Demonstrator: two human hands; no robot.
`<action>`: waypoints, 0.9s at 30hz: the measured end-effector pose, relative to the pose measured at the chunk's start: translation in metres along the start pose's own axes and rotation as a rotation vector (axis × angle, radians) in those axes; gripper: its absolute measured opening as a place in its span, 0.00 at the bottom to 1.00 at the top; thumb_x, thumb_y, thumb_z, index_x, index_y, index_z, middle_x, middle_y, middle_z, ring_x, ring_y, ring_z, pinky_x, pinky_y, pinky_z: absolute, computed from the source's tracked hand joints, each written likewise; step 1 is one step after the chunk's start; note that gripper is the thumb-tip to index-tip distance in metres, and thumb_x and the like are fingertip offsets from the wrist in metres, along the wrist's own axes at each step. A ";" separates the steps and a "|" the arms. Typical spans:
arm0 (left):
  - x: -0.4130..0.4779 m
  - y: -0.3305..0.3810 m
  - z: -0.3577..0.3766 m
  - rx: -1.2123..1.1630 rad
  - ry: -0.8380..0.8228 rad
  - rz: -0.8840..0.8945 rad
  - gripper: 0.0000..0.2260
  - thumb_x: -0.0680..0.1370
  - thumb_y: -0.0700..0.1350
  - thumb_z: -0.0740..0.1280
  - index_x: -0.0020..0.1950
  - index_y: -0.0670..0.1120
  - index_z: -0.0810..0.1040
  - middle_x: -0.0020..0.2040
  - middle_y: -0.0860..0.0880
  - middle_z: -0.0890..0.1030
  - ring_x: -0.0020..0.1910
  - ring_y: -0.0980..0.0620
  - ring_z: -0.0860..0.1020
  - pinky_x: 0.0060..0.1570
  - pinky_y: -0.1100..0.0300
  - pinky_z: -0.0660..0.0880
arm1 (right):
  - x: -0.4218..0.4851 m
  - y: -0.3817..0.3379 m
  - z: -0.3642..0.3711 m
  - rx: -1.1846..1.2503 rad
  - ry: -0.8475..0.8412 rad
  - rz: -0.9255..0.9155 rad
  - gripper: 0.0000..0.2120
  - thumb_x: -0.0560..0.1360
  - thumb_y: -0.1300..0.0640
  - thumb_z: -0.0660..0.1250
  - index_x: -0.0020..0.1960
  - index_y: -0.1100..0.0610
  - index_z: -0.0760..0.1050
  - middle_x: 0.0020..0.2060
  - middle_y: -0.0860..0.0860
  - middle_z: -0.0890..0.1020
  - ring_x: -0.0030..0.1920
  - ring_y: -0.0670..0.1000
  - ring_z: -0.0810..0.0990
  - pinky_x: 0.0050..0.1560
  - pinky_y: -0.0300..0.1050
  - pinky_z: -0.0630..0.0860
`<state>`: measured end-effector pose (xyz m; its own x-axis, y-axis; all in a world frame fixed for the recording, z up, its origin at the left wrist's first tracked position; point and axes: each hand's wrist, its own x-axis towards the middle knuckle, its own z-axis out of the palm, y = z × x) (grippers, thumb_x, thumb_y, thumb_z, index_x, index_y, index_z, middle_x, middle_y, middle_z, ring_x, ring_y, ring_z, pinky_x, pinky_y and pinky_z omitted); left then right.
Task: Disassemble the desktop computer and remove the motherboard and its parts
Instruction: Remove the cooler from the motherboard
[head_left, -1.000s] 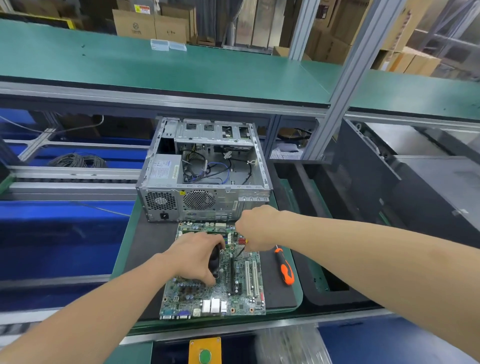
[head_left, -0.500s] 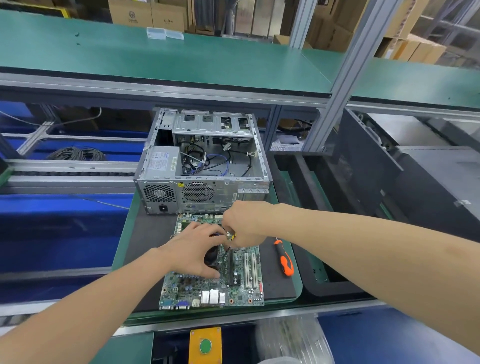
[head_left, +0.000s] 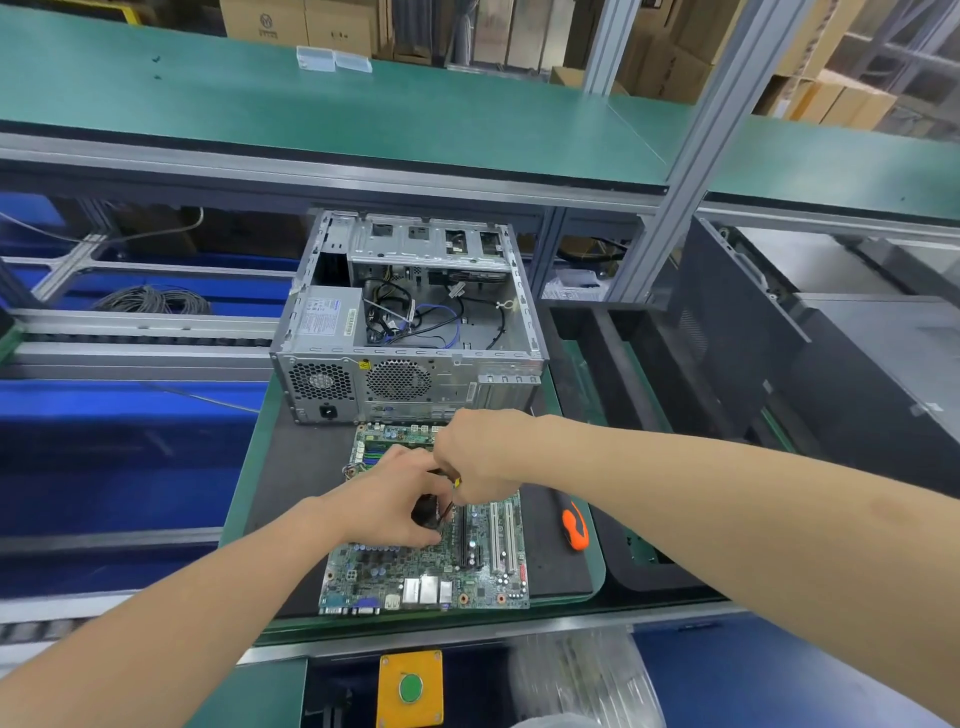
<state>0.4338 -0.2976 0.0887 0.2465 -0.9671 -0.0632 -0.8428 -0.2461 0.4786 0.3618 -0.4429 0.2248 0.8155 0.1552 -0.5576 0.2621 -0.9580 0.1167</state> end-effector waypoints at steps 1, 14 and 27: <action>0.001 0.000 0.000 0.014 0.001 0.003 0.11 0.71 0.61 0.73 0.46 0.60 0.76 0.64 0.62 0.69 0.63 0.57 0.65 0.62 0.59 0.60 | 0.000 0.001 -0.001 0.008 0.005 0.003 0.08 0.79 0.53 0.68 0.49 0.58 0.79 0.39 0.53 0.78 0.38 0.56 0.78 0.28 0.42 0.68; 0.000 0.003 -0.005 -0.011 0.012 0.015 0.11 0.71 0.59 0.75 0.45 0.55 0.78 0.56 0.66 0.69 0.57 0.62 0.63 0.62 0.56 0.62 | 0.002 -0.001 -0.003 -0.086 0.042 -0.011 0.14 0.78 0.57 0.67 0.36 0.54 0.67 0.35 0.52 0.74 0.31 0.52 0.74 0.26 0.41 0.66; -0.002 0.003 -0.007 -0.375 0.096 -0.072 0.11 0.75 0.54 0.78 0.44 0.48 0.82 0.41 0.57 0.82 0.39 0.59 0.76 0.41 0.67 0.70 | 0.010 -0.016 -0.009 -0.094 0.054 -0.019 0.14 0.75 0.50 0.72 0.37 0.54 0.71 0.31 0.50 0.74 0.29 0.51 0.76 0.25 0.40 0.67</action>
<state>0.4340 -0.2962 0.0970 0.3575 -0.9333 -0.0349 -0.5926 -0.2556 0.7639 0.3705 -0.4236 0.2248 0.8355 0.1886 -0.5160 0.3235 -0.9281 0.1845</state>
